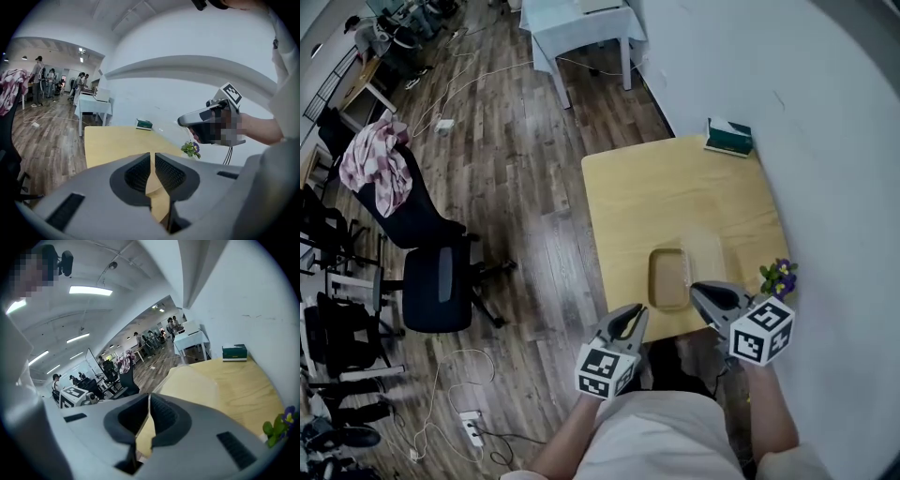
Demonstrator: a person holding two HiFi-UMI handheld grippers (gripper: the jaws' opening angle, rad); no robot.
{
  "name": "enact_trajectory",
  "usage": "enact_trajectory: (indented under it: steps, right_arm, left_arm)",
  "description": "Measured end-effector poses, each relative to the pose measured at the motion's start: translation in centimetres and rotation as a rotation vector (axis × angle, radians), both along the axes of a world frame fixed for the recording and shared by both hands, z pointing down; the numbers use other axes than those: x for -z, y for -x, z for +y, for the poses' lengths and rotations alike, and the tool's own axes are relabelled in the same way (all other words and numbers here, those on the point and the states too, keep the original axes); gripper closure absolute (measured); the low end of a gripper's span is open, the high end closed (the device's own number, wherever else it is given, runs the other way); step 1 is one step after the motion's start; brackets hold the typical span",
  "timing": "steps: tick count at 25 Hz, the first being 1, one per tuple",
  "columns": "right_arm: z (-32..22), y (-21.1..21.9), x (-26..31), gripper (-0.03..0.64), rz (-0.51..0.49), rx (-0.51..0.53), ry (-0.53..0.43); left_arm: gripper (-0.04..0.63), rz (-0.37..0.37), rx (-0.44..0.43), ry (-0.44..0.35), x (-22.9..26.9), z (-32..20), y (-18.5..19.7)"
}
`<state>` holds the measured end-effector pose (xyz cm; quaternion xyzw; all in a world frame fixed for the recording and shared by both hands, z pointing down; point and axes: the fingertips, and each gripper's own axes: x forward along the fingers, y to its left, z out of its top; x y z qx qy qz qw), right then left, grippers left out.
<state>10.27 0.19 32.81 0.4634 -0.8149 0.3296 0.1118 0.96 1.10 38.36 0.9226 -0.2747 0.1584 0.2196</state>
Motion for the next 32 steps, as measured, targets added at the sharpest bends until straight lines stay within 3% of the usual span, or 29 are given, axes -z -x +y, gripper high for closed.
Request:
enact_trajectory:
  steps: [16, 32]
  right_arm:
    - [5.9, 2.0, 2.2, 0.595, 0.025, -0.233, -0.08]
    - [7.3, 3.8, 5.7, 0.595, 0.077, -0.269, -0.195]
  left_arm:
    - [0.563, 0.094, -0.14, -0.093, 6.3, 0.7, 1.0]
    - [0.574, 0.124, -0.17, -0.183, 11.6, 1.9, 2.1]
